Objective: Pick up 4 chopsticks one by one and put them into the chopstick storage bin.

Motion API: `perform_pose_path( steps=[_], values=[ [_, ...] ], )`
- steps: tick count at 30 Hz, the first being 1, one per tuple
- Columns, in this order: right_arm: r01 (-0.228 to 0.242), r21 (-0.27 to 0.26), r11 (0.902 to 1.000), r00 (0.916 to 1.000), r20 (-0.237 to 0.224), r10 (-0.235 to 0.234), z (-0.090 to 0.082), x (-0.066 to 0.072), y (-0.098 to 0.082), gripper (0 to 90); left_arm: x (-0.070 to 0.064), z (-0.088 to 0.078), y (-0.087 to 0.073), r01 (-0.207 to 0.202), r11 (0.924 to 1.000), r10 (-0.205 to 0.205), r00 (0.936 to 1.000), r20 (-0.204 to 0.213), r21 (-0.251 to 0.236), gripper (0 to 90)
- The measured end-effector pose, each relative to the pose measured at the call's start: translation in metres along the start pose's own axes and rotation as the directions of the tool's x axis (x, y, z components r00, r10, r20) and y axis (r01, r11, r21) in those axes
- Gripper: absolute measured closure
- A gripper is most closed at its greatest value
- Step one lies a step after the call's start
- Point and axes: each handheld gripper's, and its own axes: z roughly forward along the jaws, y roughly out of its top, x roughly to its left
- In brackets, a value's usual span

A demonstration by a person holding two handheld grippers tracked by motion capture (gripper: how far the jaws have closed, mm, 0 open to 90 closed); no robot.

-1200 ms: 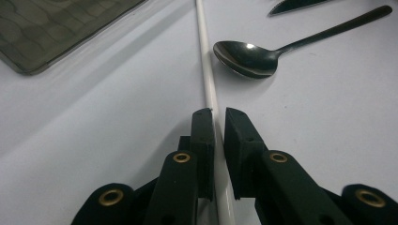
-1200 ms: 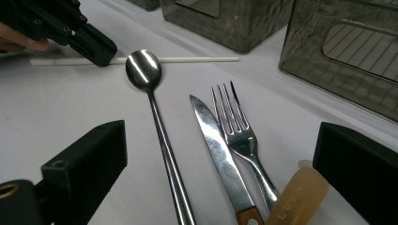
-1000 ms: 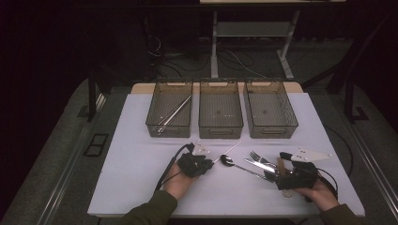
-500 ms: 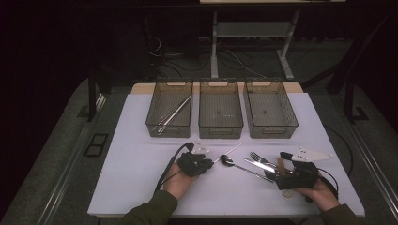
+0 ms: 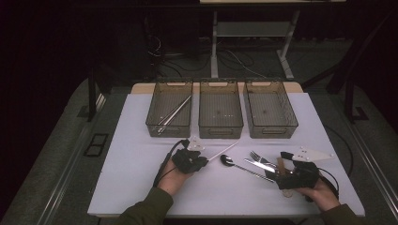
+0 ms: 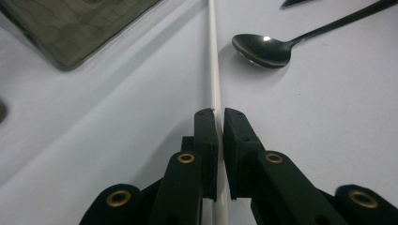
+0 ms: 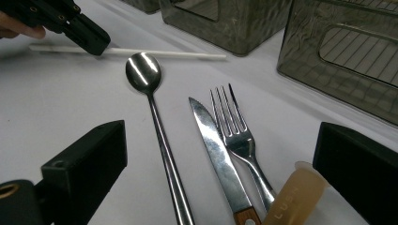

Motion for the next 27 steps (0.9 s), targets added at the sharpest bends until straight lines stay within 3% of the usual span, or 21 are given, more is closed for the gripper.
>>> perform_pose_path(
  steps=[5,10,27],
  values=[
    [-0.001,-0.001,1.0,1.0,-0.001,0.001,0.0,0.0,0.0,3.2,0.007,-0.009,-0.001,0.016,0.9998,-0.016,0.9999,-0.002,-0.009,83.7],
    [-0.001,-0.001,1.0,1.0,-0.002,0.001,-0.001,-0.001,0.0,3.2,0.013,-0.016,-0.003,0.014,0.9999,-0.015,0.9996,0.024,0.009,83.7],
    [0.001,-0.003,1.0,1.0,-0.001,-0.001,-0.001,-0.001,0.0,3.1,0.022,-0.05,-0.002,0.029,0.9982,-0.026,0.9979,0.06,-0.052,83.6]
  ],
)
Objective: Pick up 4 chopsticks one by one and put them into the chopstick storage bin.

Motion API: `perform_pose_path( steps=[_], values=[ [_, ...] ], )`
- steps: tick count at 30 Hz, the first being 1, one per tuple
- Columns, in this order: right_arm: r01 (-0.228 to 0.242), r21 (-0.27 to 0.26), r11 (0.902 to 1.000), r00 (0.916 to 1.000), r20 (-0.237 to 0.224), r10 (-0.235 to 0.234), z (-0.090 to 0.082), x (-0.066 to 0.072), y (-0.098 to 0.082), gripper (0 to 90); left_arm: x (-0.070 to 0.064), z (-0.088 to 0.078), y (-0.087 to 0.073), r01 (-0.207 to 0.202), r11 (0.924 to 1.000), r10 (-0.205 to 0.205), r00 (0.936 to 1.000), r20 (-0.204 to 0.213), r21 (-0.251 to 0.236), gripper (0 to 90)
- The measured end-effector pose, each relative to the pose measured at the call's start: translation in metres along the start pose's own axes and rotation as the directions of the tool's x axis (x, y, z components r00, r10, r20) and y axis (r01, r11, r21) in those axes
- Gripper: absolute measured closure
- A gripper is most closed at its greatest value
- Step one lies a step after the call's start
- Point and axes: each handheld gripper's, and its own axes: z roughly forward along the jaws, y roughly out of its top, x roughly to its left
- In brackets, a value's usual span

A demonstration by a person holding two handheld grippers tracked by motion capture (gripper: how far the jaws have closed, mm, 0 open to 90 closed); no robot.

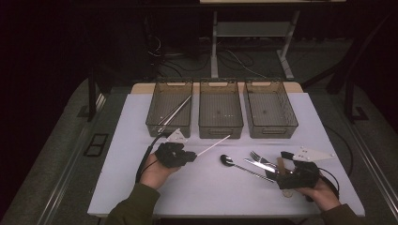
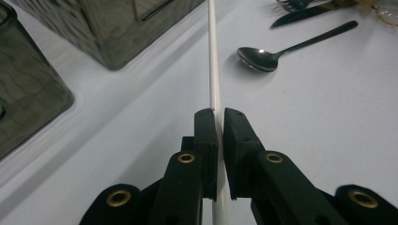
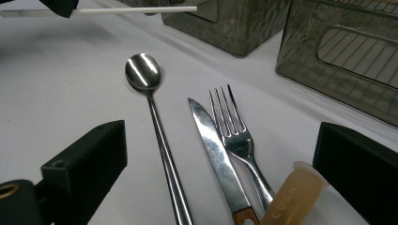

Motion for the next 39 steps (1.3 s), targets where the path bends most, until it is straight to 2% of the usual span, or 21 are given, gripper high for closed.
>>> perform_pose_path(
  steps=[10,18,24,31,39],
  values=[
    [0.0,0.003,1.0,1.0,-0.001,0.0,0.001,0.0,0.0,3.2,0.002,-0.013,0.005,-0.006,0.9995,0.006,0.9999,0.013,-0.031,83.6],
    [-0.001,0.006,1.0,1.0,0.0,0.001,0.002,0.0,0.0,3.2,0.006,-0.025,0.013,-0.014,0.9982,0.014,0.9998,-0.012,-0.058,83.6],
    [-0.004,0.006,1.0,1.0,0.003,0.004,0.002,0.0,-0.001,3.2,0.017,-0.032,0.02,0.0,0.9968,-0.003,0.9995,-0.031,-0.081,83.6],
    [-0.008,0.005,1.0,1.0,0.003,0.008,0.002,0.0,-0.001,3.2,0.031,-0.037,0.031,0.008,0.9964,-0.013,0.9981,-0.06,-0.084,83.6],
    [-0.007,0.003,1.0,1.0,0.002,0.007,0.001,-0.001,-0.001,3.2,0.048,-0.044,0.048,0.017,0.996,-0.028,0.9928,-0.116,-0.087,83.6]
  ],
)
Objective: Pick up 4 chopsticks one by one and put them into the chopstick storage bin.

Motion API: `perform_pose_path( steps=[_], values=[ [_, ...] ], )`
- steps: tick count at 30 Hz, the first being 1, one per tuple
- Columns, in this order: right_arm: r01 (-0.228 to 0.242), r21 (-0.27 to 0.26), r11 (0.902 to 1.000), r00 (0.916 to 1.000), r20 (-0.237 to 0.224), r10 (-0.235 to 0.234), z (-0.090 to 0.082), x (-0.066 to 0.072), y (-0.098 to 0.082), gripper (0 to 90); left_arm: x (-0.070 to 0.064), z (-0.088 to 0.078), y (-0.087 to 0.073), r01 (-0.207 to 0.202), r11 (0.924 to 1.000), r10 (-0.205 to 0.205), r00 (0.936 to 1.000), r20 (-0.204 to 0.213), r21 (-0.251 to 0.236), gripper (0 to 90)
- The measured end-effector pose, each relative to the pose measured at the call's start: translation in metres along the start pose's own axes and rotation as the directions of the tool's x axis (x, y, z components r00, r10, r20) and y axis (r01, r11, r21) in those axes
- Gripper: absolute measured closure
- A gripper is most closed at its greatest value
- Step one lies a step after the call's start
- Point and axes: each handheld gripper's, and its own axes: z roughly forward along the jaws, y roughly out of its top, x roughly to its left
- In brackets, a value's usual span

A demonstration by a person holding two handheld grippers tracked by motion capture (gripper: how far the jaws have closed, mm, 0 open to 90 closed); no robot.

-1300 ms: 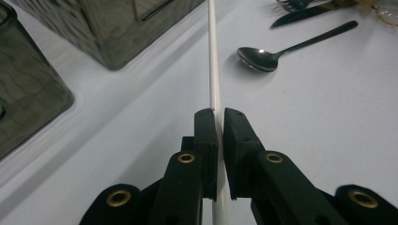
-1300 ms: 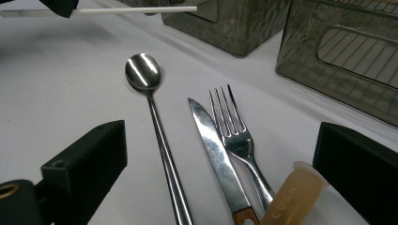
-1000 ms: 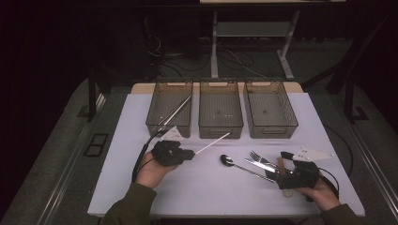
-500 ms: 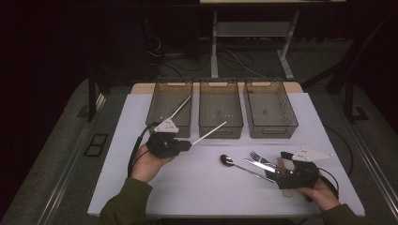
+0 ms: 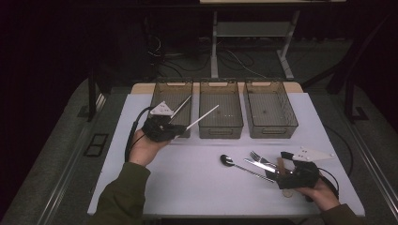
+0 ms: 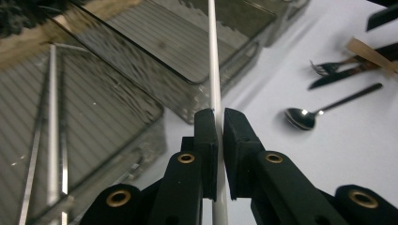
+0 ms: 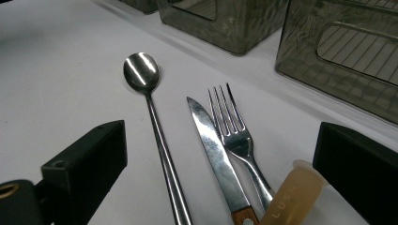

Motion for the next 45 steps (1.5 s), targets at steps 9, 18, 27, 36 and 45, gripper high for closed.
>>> perform_pose_path(
  steps=[9,18,27,36,45],
  values=[
    [-0.001,-0.002,1.0,1.0,0.0,0.001,0.0,0.0,0.0,3.2,0.022,-0.005,0.019,0.031,0.9995,-0.032,0.9975,-0.064,-0.008,83.6],
    [-0.003,-0.002,1.0,1.0,0.001,0.003,0.0,0.0,0.0,3.2,0.05,-0.003,0.026,0.083,0.9965,-0.084,0.9895,-0.118,-0.006,83.6],
    [-0.01,-0.006,0.9999,0.9999,0.004,0.011,-0.001,-0.001,0.0,3.2,0.077,0.008,0.035,0.111,0.9936,-0.104,0.9761,-0.191,0.024,83.6],
    [-0.012,-0.011,0.9999,0.9999,0.001,0.012,-0.002,-0.001,0.0,3.2,0.099,0.025,0.037,0.146,0.9878,-0.129,0.959,-0.253,0.053,83.6],
    [-0.019,-0.021,0.9996,0.9998,-0.002,0.019,-0.003,-0.002,0.0,3.2,0.108,0.047,0.029,0.182,0.979,-0.151,0.9495,-0.275,0.092,83.6]
  ],
)
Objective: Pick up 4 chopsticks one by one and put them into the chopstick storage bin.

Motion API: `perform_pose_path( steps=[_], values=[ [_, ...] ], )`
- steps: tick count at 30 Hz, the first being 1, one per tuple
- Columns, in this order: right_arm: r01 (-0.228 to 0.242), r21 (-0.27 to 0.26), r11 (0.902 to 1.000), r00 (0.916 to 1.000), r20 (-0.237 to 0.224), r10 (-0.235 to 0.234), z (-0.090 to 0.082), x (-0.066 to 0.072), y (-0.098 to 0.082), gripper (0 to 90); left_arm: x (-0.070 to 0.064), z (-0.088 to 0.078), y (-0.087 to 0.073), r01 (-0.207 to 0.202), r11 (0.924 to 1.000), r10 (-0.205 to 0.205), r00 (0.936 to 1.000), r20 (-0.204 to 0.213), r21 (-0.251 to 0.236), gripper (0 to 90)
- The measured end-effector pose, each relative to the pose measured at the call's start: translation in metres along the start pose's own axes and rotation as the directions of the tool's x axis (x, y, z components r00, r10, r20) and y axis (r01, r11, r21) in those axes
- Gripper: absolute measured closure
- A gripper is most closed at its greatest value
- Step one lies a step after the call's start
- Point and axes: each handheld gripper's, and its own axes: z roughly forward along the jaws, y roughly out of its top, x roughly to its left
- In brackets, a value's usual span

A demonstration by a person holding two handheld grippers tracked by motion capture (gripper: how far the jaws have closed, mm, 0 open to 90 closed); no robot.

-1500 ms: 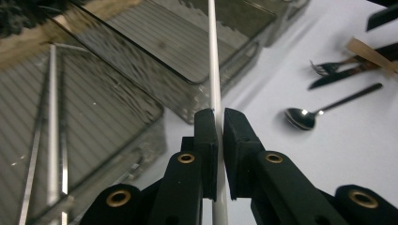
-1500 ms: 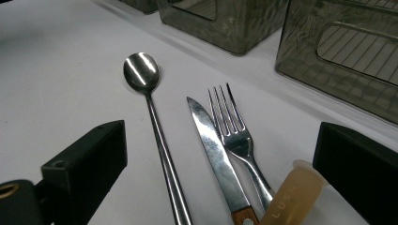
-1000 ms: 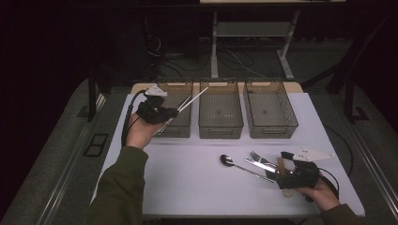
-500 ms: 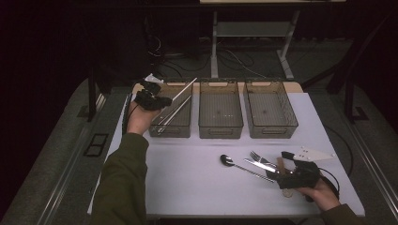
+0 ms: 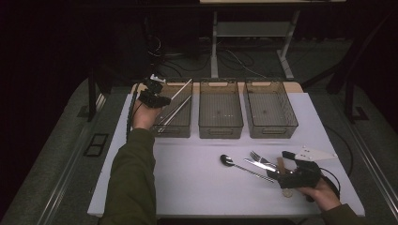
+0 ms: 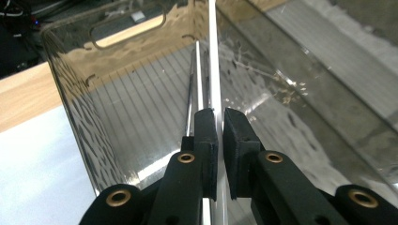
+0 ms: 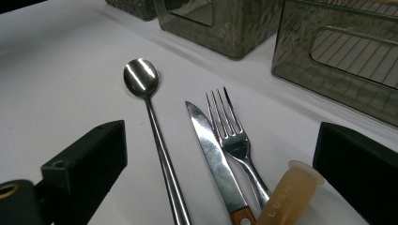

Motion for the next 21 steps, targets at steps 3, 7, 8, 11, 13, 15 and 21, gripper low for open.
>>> perform_pose_path(
  steps=[3,7,8,11,13,15,21],
  values=[
    [0.0,0.0,1.0,1.0,0.0,0.0,0.0,0.0,0.0,3.2,0.0,0.006,-0.003,0.003,0.9998,-0.002,1.0,-0.009,0.018,83.6],
    [-0.002,-0.002,1.0,1.0,0.0,0.002,-0.001,0.0,0.0,3.2,0.003,0.016,-0.01,-0.003,0.9978,0.006,0.9995,-0.032,0.066,83.6],
    [-0.002,-0.002,1.0,1.0,0.0,0.002,-0.001,0.0,0.0,3.2,0.003,0.018,-0.012,0.0,0.9975,0.002,0.9994,-0.036,0.071,83.6],
    [-0.003,-0.004,1.0,1.0,-0.001,0.003,-0.001,0.0,0.0,3.2,0.006,0.023,-0.018,0.004,0.9958,-0.001,0.9995,-0.033,0.092,83.5],
    [-0.001,-0.002,1.0,1.0,0.0,0.001,-0.001,0.0,0.0,3.2,0.005,0.026,-0.02,-0.002,0.995,0.005,0.9994,-0.034,0.1,83.5],
    [-0.003,0.0,1.0,1.0,0.0,0.003,-0.001,0.0,0.0,3.2,0.005,0.027,-0.02,-0.005,0.9947,0.009,0.9994,-0.033,0.102,83.5],
    [-0.002,0.0,1.0,1.0,0.001,0.002,-0.001,0.0,0.0,3.2,0.003,0.028,-0.02,-0.013,0.9957,0.016,0.9994,-0.032,0.092,82.7]
  ],
)
